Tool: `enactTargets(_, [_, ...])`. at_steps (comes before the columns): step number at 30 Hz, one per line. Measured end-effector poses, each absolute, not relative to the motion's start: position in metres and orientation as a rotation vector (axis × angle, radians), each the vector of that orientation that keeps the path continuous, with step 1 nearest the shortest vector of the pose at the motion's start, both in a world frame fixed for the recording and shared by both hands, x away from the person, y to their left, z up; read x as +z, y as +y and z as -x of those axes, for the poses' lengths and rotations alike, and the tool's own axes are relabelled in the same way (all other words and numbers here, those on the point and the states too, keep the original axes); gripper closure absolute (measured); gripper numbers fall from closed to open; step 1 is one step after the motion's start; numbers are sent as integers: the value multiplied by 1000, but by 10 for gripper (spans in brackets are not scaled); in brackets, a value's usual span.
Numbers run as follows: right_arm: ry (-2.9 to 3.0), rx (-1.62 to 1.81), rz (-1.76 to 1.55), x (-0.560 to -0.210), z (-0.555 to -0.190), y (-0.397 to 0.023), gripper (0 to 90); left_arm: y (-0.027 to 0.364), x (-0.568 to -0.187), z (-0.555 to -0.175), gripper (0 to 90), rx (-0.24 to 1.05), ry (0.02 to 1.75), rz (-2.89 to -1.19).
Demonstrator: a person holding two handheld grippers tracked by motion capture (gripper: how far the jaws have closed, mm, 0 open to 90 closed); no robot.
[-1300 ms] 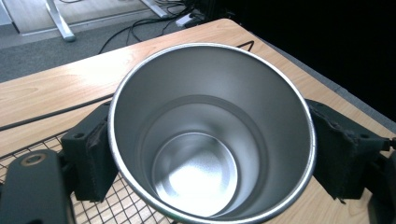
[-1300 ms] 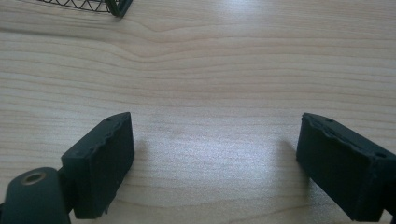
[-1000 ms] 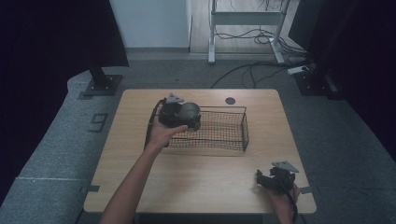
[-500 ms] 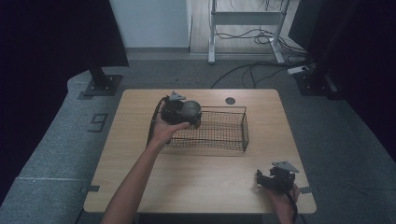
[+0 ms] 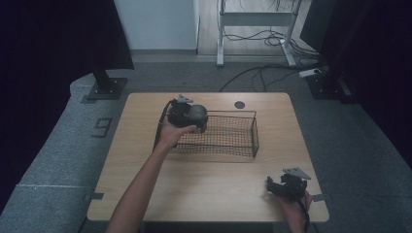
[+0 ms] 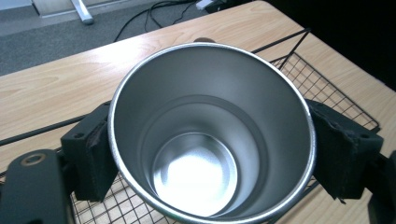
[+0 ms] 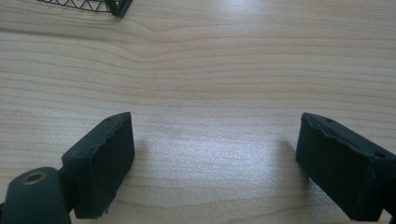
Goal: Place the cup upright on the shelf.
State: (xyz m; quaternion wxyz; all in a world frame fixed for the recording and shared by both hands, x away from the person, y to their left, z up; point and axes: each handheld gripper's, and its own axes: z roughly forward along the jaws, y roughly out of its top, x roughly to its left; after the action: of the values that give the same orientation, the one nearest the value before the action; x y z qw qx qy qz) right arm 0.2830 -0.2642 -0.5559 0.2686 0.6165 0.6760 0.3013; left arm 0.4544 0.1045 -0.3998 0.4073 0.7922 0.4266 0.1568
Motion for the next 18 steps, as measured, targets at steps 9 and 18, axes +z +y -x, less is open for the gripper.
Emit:
enactTargets(9, [1824, 813, -1662, -556, -283, -264, 116, 101, -421, -463, 147, 346, 1110, -2007])
enactTargets(18, [1824, 813, -1662, -556, -283, -264, 116, 90, -438, -469, 147, 326, 1117, -2046])
